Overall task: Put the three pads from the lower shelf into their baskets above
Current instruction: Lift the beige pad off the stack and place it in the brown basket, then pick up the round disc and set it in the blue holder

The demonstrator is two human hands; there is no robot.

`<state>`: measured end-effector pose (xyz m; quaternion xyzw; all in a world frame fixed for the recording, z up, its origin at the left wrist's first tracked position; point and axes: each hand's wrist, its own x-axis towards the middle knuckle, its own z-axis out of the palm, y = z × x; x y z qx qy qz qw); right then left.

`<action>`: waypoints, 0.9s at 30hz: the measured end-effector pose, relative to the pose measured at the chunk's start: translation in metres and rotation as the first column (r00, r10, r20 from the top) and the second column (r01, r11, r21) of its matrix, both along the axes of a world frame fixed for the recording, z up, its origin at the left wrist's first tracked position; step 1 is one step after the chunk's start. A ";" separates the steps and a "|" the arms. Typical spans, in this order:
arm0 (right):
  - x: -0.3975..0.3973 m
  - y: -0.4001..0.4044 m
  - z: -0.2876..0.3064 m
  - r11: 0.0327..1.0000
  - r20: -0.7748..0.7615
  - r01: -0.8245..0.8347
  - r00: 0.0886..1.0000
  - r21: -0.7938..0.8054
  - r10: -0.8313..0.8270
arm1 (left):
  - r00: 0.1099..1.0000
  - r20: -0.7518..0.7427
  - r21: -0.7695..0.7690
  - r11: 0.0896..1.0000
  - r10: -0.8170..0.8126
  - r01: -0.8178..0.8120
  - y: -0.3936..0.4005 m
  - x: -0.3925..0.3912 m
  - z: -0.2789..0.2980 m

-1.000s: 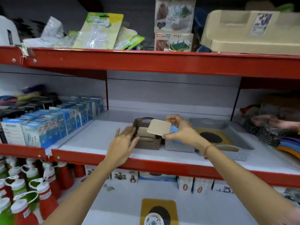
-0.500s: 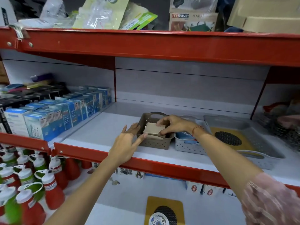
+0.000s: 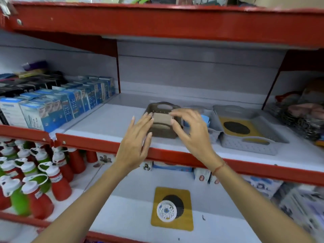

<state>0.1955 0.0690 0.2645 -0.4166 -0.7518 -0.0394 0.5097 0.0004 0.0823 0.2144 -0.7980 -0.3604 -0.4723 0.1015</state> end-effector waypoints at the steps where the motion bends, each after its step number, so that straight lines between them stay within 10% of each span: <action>1: 0.001 -0.015 -0.010 0.998 -0.037 -0.009 0.999 0.058 0.011 | 0.999 -0.012 0.059 0.998 -0.030 0.031 -0.010 0.003 -0.007; 6: 0.012 -0.059 -0.076 0.993 -0.059 0.015 0.998 0.120 -0.008 | 0.985 -0.140 0.125 0.985 -0.097 0.115 -0.048 0.014 -0.067; 14: 0.038 -0.077 -0.205 0.963 0.148 0.105 0.987 -0.247 -0.070 | 0.872 -0.488 -0.365 0.918 -0.043 -0.158 -0.073 0.021 -0.176; 20: 0.043 -0.064 -0.281 0.708 0.324 0.203 0.945 -0.677 0.038 | 0.659 -0.752 -0.459 0.747 -0.038 -0.480 -0.063 0.022 -0.229; 27: 0.024 -0.031 -0.310 0.574 0.347 0.220 0.930 -0.789 0.121 | 0.571 -0.805 -0.506 0.692 -0.163 -0.515 -0.042 0.016 -0.272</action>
